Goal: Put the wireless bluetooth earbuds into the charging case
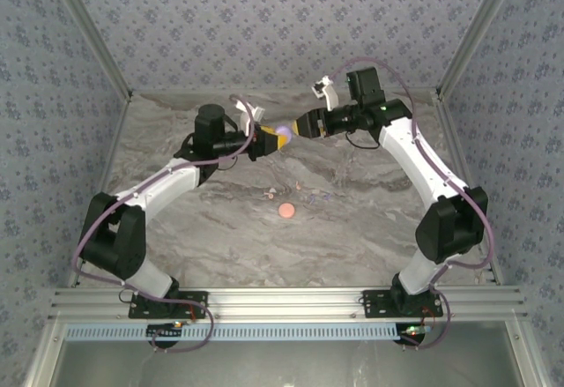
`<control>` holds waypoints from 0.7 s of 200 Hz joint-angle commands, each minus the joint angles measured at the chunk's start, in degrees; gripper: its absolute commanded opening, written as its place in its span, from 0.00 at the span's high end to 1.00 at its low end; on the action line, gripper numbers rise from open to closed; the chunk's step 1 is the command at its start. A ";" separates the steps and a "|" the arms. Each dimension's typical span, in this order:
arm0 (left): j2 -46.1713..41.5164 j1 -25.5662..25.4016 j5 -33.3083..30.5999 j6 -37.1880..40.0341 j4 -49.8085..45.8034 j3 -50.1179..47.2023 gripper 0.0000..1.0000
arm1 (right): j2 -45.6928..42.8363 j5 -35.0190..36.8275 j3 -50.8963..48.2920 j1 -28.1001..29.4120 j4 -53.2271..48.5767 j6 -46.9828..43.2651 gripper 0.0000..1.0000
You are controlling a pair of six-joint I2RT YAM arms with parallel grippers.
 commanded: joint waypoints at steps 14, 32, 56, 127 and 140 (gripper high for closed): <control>-2.48 -0.54 3.79 15.15 5.97 -0.72 0.81 | -2.07 0.02 1.99 1.71 -6.72 -5.91 0.41; -3.10 -0.82 5.10 18.97 5.28 -1.03 0.81 | -2.38 0.11 2.07 2.48 -8.31 -7.64 0.41; -3.84 -1.11 7.37 23.39 4.56 -2.01 0.82 | -2.63 0.50 2.08 2.73 -9.13 -8.40 0.40; -4.24 -1.69 9.25 24.87 2.70 -1.84 0.84 | -2.12 1.76 2.23 3.39 -9.47 -9.00 0.39; -4.16 -1.73 9.41 24.87 2.44 -1.73 0.85 | -1.99 2.42 2.32 3.45 -9.43 -8.81 0.39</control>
